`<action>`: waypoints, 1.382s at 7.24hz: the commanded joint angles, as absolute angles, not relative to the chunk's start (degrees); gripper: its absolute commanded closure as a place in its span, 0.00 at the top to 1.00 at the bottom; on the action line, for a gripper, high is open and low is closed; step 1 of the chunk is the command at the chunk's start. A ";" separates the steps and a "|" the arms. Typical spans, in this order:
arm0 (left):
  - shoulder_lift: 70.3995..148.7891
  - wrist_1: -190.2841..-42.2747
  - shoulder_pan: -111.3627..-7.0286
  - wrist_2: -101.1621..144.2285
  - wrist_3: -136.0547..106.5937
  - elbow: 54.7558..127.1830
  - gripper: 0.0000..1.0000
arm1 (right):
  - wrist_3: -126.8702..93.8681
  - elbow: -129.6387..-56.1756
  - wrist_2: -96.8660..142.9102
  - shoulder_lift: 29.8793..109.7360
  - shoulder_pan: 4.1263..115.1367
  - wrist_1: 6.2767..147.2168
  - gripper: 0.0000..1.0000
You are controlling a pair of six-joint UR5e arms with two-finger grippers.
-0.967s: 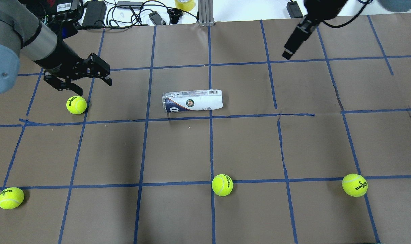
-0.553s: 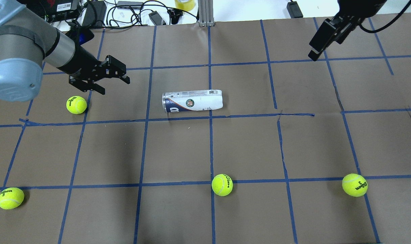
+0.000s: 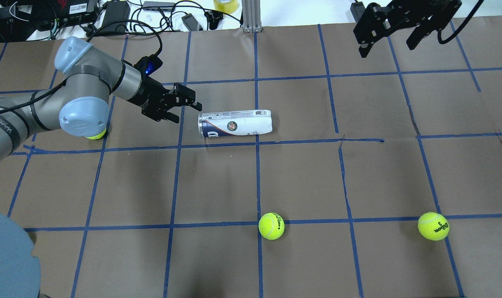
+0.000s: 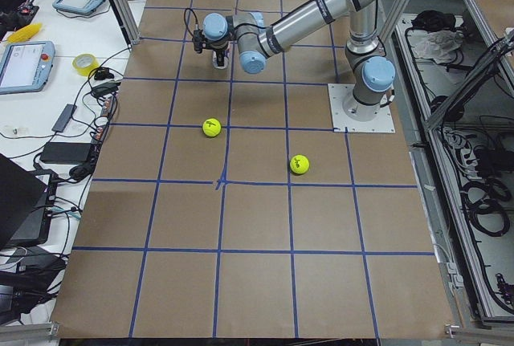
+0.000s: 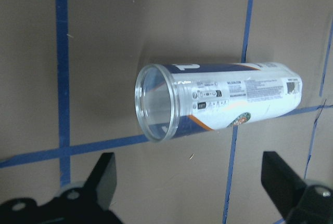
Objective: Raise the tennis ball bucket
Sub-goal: 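Reach the left gripper to the can's open end while the right arm withdraws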
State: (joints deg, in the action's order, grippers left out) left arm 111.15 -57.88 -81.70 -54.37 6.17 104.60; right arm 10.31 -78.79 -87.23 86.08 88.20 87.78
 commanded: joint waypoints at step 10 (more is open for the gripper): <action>117.77 -56.43 -84.81 -48.08 9.14 104.33 0.16 | -3.87 -84.90 -90.70 89.38 88.68 89.30 1.00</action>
